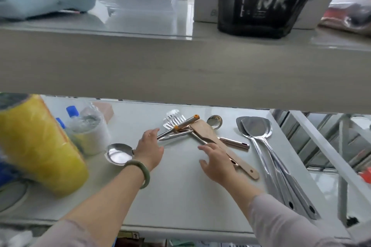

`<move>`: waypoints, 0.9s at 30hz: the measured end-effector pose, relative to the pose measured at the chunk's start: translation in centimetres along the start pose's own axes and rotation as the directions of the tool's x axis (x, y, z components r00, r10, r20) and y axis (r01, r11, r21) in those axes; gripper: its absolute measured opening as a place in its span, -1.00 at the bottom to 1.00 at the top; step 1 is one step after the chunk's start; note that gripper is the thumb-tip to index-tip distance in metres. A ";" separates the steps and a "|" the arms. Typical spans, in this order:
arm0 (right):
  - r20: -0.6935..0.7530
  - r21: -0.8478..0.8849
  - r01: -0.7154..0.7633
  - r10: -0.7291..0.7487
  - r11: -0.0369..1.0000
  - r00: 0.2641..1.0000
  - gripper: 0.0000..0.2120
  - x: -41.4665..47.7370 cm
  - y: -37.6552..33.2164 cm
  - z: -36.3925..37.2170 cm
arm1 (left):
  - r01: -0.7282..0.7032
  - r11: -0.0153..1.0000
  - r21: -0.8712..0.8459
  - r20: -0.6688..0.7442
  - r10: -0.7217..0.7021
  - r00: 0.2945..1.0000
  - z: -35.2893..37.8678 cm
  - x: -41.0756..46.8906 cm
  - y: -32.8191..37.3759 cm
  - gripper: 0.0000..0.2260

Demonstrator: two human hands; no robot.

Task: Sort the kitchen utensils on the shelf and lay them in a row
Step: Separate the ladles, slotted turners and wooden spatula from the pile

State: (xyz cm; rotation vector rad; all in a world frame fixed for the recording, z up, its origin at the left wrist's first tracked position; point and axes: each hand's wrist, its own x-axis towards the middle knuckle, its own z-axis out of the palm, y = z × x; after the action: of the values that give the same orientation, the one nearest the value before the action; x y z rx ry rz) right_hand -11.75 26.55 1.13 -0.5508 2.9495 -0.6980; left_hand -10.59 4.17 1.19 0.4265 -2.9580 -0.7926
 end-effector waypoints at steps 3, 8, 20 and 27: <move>0.055 0.013 0.005 -0.006 1.000 0.998 -0.55 -0.8 -1.0 1.2 | -0.037 0.991 0.132 0.107 0.023 0.994 0.6 1.7 0.1 -0.43; 0.061 0.049 -0.048 0.045 0.998 0.997 -0.56 -2.2 -1.1 1.9 | -0.079 0.962 0.260 0.197 0.027 0.980 1.1 2.8 0.5 -0.56; -0.092 -0.082 -0.535 0.528 0.841 0.844 -0.57 -2.3 2.9 -0.6 | -0.080 0.989 0.121 0.189 0.056 0.980 2.3 1.0 1.2 -0.67; -0.124 -0.063 -0.448 0.439 0.892 0.890 -0.69 -1.9 0.7 0.3 | 0.079 0.997 0.012 0.011 -0.079 0.997 -0.2 0.7 -0.7 -0.65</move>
State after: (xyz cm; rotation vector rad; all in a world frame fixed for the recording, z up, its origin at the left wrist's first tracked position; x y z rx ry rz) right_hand -10.17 27.68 0.46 0.1727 3.0419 -0.5555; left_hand -11.02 3.29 0.95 0.5450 -2.9739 -0.7886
